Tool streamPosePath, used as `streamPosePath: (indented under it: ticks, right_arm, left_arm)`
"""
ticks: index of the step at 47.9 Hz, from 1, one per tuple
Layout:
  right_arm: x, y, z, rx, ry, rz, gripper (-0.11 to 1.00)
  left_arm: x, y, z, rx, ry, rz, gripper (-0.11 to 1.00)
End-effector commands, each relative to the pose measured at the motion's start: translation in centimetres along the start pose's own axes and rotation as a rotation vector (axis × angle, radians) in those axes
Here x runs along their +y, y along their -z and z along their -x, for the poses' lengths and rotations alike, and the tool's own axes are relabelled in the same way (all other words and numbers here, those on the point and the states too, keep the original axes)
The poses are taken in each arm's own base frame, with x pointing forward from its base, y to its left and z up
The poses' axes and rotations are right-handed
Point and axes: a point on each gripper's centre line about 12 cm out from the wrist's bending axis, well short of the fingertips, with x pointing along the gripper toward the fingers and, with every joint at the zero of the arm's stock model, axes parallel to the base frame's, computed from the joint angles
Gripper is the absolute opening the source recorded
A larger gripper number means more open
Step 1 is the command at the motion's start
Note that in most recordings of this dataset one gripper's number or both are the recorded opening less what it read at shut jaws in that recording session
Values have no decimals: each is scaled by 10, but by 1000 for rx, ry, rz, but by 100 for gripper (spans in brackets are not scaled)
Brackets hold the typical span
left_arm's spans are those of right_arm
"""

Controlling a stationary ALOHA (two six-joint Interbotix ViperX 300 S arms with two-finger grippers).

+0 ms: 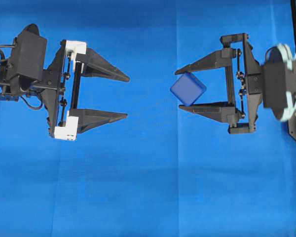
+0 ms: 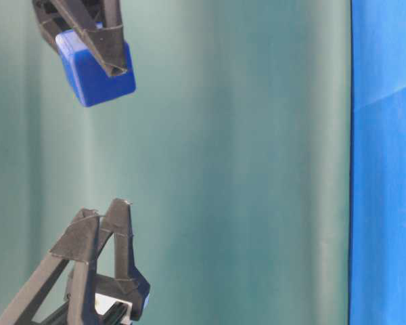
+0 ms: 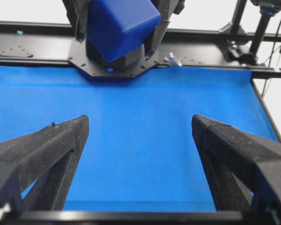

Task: Handover the blue block to the right arm after grasping it with the left arm, then place it in the designated position.
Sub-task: 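Pull the blue cube rightward away from the left gripper with the right gripper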

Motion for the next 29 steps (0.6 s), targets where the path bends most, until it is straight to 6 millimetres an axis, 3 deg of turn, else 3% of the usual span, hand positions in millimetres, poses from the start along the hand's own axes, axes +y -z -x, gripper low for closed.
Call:
streamPosePath:
  ticks: [1,29]
  right_arm:
    - [0,-14,4,-33,0,-56,46]
    - [0,-15,7,-26,3,-112,46]
  left_arm:
    - [-3,-11,0,-32,8,-2,93]
    - [-4,-12,0,-33,11,-2,93]
